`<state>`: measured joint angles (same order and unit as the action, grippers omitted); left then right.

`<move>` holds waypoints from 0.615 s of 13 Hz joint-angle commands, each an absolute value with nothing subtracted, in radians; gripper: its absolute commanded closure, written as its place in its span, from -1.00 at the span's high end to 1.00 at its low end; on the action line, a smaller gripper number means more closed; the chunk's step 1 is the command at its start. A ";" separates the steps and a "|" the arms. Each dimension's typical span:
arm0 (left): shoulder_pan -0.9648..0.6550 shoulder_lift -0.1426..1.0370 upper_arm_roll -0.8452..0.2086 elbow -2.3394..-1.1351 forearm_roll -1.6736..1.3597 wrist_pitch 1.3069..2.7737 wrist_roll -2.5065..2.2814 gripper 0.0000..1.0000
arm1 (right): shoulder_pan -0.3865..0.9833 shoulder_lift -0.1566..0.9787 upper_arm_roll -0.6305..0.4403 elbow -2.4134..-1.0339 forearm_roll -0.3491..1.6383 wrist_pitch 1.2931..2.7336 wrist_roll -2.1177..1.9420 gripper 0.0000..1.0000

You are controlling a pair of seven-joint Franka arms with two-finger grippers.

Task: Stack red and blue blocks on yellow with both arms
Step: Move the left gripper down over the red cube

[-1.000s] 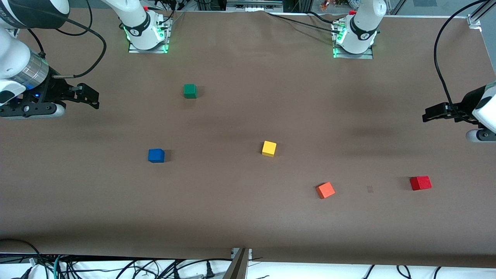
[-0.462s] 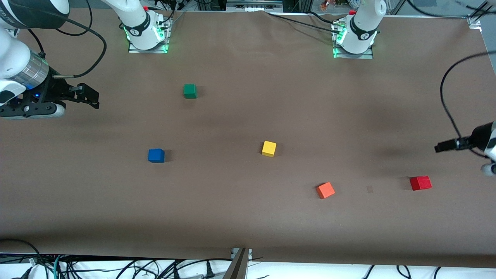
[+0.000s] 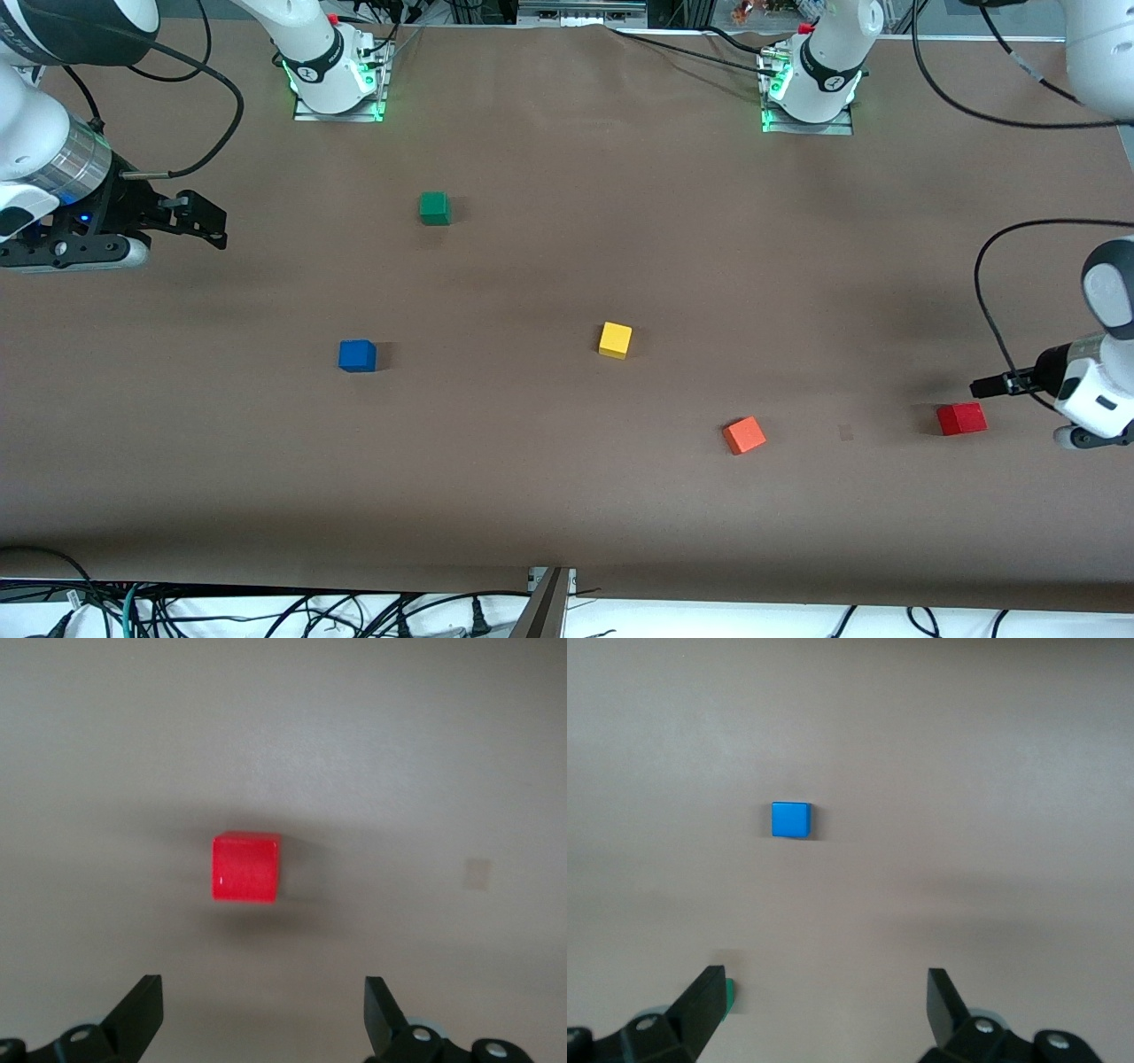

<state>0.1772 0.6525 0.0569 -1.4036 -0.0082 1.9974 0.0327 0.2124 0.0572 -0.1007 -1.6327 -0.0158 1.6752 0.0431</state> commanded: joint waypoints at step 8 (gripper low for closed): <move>0.225 0.798 0.041 -1.460 -0.041 2.266 0.149 1.00 | 0.212 0.063 -0.094 -1.608 -0.021 1.658 0.040 0.99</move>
<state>0.2100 0.8059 0.0512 -1.4294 -0.0136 2.2246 0.0949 0.2127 0.0572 -0.1005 -1.6326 -0.0158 1.6752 0.0427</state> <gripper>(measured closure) 0.000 0.000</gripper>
